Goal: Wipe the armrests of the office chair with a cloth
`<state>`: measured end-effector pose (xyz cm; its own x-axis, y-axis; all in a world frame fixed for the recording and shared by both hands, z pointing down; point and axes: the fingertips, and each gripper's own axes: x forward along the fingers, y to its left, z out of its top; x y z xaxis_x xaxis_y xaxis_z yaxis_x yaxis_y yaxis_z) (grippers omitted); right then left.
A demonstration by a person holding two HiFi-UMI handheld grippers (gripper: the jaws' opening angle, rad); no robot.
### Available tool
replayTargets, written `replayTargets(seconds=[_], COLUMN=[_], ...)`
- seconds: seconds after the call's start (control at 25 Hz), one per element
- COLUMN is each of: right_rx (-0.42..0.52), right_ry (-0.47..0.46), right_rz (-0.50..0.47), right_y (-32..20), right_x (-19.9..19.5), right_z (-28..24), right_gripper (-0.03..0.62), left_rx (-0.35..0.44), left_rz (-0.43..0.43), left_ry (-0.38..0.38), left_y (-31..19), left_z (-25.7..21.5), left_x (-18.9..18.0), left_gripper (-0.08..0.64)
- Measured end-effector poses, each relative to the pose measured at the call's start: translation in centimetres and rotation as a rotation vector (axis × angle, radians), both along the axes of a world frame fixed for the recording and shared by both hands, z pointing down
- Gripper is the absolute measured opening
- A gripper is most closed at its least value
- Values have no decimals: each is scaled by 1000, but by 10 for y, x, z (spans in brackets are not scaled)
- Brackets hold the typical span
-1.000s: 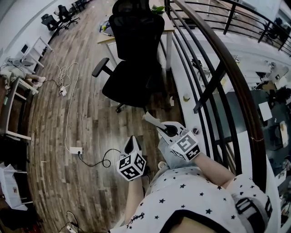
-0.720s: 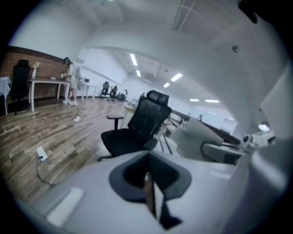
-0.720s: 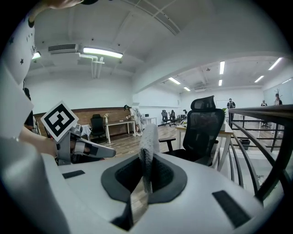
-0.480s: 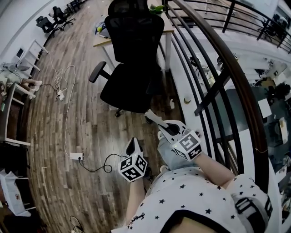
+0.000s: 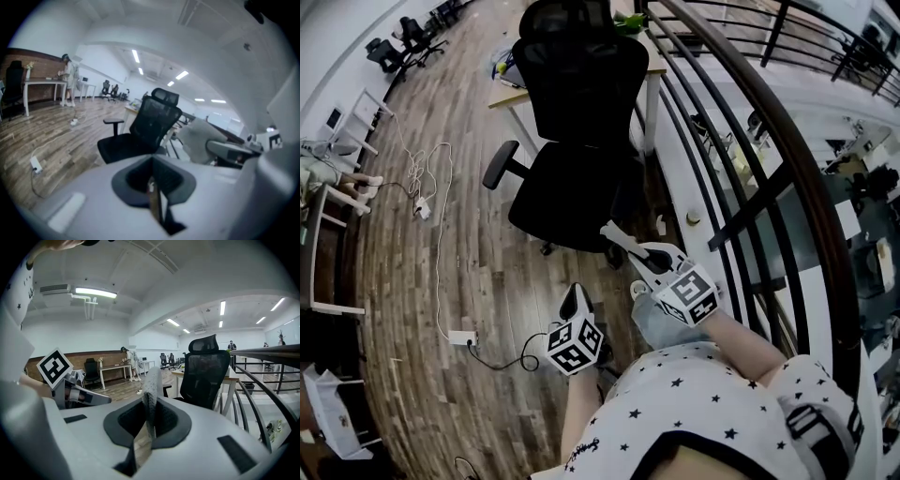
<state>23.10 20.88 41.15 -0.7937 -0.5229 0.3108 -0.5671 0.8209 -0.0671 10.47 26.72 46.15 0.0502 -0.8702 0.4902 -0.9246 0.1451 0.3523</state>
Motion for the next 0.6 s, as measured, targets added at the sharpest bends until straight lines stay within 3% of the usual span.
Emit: replayTargets(seconds=[0.6], right_rx=[18], right_ry=[49], right_rz=[-28], right_y=[-116], right_x=[-16], right_z=[-10], right_gripper=[26], left_rx=[-6], left_rz=[-3], left_ry=[3], left_y=[-115], left_z=[-12], left_x=[-18], left_gripper=[8])
